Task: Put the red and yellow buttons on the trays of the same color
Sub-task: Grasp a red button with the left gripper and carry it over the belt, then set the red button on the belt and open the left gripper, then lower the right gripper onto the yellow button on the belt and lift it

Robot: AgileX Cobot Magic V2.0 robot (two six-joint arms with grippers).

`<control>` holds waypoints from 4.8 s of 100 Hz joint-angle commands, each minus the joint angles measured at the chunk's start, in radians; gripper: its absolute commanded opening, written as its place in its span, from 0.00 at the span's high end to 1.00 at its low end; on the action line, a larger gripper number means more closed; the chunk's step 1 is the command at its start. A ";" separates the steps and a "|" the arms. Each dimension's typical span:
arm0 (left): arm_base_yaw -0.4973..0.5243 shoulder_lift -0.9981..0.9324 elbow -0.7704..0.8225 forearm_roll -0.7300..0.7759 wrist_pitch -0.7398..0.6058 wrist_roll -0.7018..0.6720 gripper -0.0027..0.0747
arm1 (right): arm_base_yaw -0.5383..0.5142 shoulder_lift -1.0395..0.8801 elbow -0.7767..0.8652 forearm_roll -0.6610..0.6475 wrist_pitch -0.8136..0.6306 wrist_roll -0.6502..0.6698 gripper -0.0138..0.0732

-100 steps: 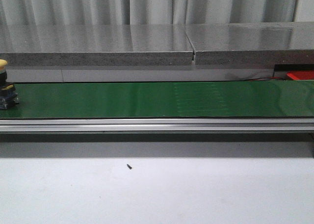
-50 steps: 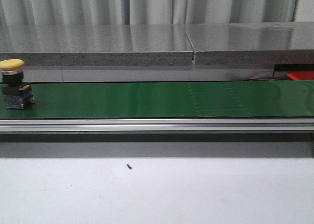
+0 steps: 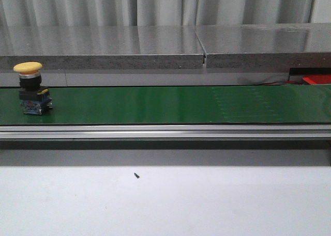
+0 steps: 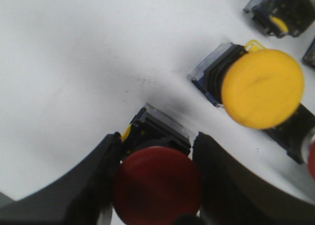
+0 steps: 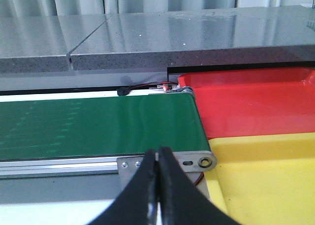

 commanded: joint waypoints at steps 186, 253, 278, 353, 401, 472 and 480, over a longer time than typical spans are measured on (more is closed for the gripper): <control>-0.498 -0.275 -0.160 -0.090 0.038 0.033 0.59 | 0.003 -0.020 -0.013 -0.014 -0.079 -0.001 0.92; -0.751 -0.644 0.113 -0.075 -0.078 0.033 0.99 | 0.003 -0.020 -0.013 -0.014 -0.082 -0.001 0.92; -0.760 -0.875 0.291 -0.065 -0.101 0.040 0.99 | 0.003 -0.020 -0.013 -0.014 -0.087 -0.001 0.92; -0.760 -1.402 0.604 -0.040 -0.085 0.040 0.99 | 0.003 0.150 -0.242 -0.030 -0.066 -0.001 0.92; -0.760 -1.402 0.604 -0.040 -0.085 0.040 0.99 | 0.037 0.608 -0.593 -0.030 -0.031 -0.001 0.92; -0.760 -1.402 0.604 -0.040 -0.085 0.040 0.99 | 0.400 1.224 -1.080 -0.029 0.459 -0.001 0.20; -0.760 -1.402 0.604 -0.040 -0.085 0.040 0.99 | 0.417 1.279 -1.149 -0.028 0.527 -0.008 0.20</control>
